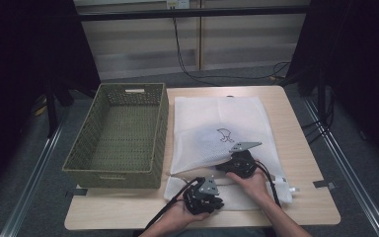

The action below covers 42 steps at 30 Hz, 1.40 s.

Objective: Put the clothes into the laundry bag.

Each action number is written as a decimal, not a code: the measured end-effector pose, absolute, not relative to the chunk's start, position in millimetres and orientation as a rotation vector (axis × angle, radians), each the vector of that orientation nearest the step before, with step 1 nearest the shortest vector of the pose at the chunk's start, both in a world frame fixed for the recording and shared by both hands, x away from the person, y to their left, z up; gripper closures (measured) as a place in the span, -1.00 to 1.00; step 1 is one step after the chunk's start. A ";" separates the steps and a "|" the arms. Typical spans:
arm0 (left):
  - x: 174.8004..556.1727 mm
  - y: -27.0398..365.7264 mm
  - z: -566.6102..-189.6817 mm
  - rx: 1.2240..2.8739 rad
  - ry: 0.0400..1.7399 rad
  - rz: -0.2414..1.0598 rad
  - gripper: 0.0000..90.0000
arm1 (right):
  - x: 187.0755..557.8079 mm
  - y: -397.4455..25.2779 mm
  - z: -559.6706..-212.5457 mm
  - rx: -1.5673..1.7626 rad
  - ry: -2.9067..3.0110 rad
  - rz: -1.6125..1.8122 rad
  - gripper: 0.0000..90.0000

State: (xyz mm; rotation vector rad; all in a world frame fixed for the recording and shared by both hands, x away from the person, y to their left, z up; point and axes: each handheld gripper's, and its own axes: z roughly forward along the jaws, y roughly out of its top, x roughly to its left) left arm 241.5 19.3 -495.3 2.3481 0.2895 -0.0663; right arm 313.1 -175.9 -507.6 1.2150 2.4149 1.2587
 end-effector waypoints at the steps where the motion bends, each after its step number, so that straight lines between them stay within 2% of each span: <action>1: 241.5 19.6 -495.1 2.354 0.290 -0.067 0.82 | 313.9 -175.4 -507.5 1.219 2.409 1.253 0.76; 42: 241.4 20.2 -493.2 2.381 0.292 -0.058 0.84 | 348.6 -167.6 -505.8 1.341 2.270 1.143 0.70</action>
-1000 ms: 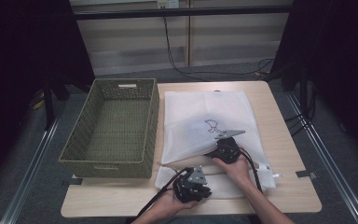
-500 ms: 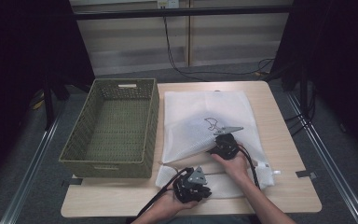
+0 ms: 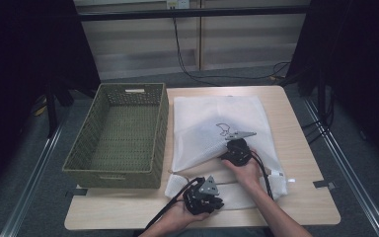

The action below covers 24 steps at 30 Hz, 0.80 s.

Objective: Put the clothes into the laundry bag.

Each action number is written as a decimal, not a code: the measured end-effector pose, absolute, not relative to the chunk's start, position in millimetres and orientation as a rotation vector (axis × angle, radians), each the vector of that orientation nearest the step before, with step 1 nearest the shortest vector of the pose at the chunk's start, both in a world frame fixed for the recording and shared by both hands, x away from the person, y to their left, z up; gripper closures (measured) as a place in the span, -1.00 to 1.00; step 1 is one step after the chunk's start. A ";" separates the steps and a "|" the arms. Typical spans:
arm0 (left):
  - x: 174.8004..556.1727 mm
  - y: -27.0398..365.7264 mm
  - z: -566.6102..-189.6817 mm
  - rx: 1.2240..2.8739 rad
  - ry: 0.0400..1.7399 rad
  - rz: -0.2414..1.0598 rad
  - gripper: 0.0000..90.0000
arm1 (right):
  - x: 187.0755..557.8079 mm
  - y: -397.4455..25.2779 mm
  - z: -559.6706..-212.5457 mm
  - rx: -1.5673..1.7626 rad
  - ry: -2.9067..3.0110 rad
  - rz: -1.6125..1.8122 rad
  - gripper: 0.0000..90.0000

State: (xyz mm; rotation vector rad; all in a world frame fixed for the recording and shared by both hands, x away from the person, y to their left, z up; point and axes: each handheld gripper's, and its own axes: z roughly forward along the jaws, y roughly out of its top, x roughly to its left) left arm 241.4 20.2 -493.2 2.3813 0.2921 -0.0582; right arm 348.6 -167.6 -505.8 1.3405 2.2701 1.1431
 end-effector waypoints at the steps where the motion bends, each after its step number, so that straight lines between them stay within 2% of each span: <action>1: 241.5 20.2 -493.2 2.382 0.291 -0.058 0.84 | 349.4 -167.4 -505.8 1.339 2.266 1.145 0.70; 17: 242.0 20.1 -495.4 2.350 0.301 -0.074 0.84 | 359.6 -166.4 -507.5 1.374 2.217 1.142 0.64; 24: 242.1 20.2 -495.0 2.355 0.298 -0.074 0.84 | 357.8 -165.5 -505.3 1.360 2.243 1.135 0.52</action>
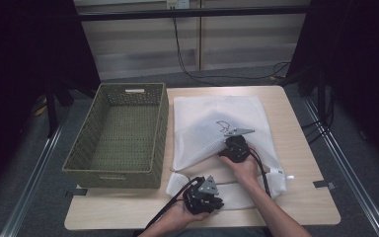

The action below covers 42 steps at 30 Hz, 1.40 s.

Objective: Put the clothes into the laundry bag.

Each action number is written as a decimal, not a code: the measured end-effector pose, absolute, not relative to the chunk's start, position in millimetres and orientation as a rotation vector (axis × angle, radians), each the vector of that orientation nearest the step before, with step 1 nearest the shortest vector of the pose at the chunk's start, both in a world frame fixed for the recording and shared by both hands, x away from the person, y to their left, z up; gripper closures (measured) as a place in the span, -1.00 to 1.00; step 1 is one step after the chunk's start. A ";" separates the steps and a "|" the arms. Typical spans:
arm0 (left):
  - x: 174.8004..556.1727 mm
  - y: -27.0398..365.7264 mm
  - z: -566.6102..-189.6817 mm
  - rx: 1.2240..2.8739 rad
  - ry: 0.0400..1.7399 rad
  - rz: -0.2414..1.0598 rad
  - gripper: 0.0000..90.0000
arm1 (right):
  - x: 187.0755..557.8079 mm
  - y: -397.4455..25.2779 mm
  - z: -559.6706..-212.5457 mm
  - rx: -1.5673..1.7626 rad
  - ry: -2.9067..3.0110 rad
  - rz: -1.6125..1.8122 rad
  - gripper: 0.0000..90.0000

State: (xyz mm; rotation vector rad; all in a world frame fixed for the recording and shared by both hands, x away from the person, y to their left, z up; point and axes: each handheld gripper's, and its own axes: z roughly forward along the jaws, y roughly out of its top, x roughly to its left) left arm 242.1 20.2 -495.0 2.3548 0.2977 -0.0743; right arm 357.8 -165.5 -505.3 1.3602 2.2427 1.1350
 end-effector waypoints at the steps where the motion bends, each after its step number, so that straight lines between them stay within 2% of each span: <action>1: 242.3 20.6 -493.6 2.375 0.294 -0.071 0.84 | 356.3 -165.1 -504.6 1.356 2.249 1.133 0.48; 9: 243.9 20.6 -493.7 2.375 0.291 -0.077 0.83 | 340.7 -167.9 -500.7 1.327 2.296 1.165 0.38; 11: 244.5 20.7 -493.8 2.372 0.296 -0.091 0.83 | 336.1 -170.8 -499.9 1.334 2.312 1.189 0.29; 18: 244.5 20.6 -493.8 2.371 0.296 -0.091 0.83 | 318.4 -187.0 -494.1 1.335 2.349 1.237 0.25; 21: 244.8 20.6 -493.3 2.377 0.297 -0.095 0.83 | 311.5 -193.5 -490.0 1.352 2.361 1.270 0.16; 36: 244.2 19.4 -495.0 2.350 0.305 -0.094 0.83 | 284.9 -221.5 -454.3 1.177 2.408 1.404 0.24; 40: 245.0 20.0 -493.5 2.372 0.296 -0.098 0.83 | 292.3 -225.4 -445.1 1.134 2.405 1.418 0.42; 42: 244.8 19.9 -493.9 2.366 0.296 -0.096 0.83 | 299.5 -224.2 -442.3 1.128 2.403 1.423 0.45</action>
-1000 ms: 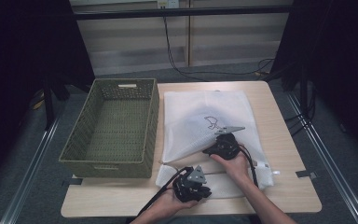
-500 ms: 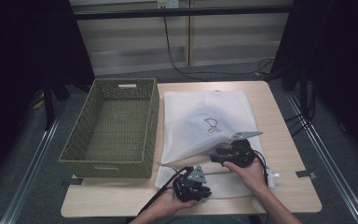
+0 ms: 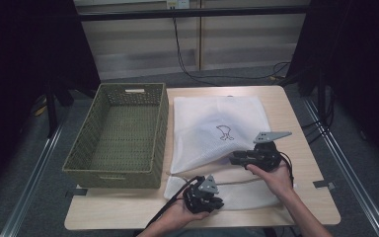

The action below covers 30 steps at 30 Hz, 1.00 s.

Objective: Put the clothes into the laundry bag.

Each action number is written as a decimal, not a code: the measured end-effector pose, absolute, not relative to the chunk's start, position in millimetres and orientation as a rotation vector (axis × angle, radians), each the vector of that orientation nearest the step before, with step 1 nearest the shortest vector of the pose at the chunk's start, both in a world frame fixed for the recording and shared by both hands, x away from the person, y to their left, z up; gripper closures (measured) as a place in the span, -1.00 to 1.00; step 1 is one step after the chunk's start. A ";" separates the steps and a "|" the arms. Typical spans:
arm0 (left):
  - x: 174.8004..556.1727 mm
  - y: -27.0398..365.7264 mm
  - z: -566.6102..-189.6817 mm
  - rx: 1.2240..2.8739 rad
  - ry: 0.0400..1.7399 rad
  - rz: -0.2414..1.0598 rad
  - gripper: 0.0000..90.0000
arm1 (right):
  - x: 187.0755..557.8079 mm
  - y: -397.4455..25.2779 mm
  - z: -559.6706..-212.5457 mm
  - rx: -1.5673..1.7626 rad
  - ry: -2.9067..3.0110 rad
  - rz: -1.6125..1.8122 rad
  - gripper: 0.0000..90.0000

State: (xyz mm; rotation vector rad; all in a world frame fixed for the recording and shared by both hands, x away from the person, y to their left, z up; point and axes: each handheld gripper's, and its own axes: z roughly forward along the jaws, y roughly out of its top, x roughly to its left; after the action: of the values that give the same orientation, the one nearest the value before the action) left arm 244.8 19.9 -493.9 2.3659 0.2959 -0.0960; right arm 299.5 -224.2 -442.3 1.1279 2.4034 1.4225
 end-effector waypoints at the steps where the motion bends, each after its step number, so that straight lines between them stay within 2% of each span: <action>1: 244.4 19.4 -495.4 2.345 0.295 -0.097 0.83 | 302.3 -223.6 -442.0 1.127 2.404 1.426 0.45; 15: 244.4 20.5 -493.9 2.369 0.288 -0.087 0.83 | 342.2 -223.5 -463.1 1.209 2.415 1.314 0.51; 30: 244.1 20.7 -496.0 2.342 0.295 -0.097 0.83 | 344.7 -232.1 -496.8 1.237 2.432 1.203 0.55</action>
State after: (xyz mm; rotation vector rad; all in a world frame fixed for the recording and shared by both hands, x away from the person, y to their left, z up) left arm 244.1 20.7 -496.0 2.3417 0.2952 -0.0968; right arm 344.7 -232.1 -496.8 1.2372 2.4315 1.2028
